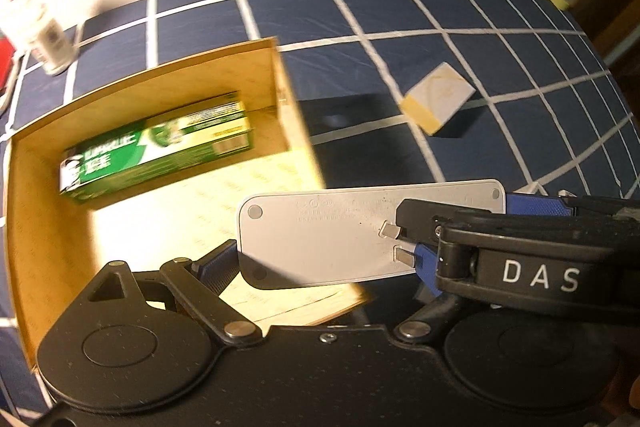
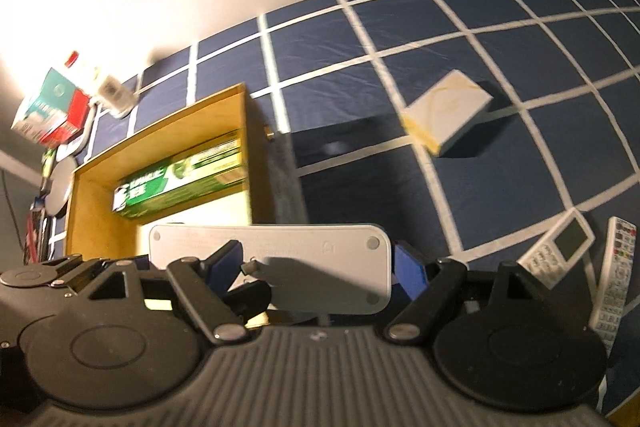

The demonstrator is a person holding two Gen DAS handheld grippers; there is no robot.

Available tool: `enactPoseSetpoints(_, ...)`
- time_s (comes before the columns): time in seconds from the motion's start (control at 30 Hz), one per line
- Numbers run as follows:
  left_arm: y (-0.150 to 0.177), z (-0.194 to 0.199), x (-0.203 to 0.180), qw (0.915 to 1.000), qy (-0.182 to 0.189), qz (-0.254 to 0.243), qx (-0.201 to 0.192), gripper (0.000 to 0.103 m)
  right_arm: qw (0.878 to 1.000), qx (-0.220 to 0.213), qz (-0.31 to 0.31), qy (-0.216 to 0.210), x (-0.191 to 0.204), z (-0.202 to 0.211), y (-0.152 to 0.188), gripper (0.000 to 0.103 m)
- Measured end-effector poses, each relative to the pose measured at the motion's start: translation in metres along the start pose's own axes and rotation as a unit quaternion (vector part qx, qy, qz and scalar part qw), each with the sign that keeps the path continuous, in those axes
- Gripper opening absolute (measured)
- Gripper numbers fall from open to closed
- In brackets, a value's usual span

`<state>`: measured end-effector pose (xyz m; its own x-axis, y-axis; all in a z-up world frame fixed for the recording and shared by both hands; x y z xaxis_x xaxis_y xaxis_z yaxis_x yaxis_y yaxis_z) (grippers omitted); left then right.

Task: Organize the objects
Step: 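Lift the white plate with both grippers toward the cardboard box, then lower the white plate into the box beside the toothpaste carton and open both grippers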

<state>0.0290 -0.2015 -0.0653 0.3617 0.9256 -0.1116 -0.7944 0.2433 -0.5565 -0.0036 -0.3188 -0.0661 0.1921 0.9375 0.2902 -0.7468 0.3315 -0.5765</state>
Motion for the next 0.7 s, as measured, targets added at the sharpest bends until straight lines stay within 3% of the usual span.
enactPoseSetpoints(0.7,0.03,0.038,0.102,0.995,-0.054,0.083,-0.012,0.091,0.994,0.031,0.086,-0.059,0.111,-0.018,0.024,0.08)
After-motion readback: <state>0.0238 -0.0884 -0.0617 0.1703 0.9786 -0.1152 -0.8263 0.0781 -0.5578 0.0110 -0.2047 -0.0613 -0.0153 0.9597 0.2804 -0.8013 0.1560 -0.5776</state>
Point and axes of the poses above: each gripper's, at about its wrist camera, not at the fingertips, and z roughly against the way its jaws point, x to its left, y to its underside, the point moved 4 cm from there along -z, roughly the way its jaws point, and after that the axes turned 15 degrees about -x, right-handed, at the moved point
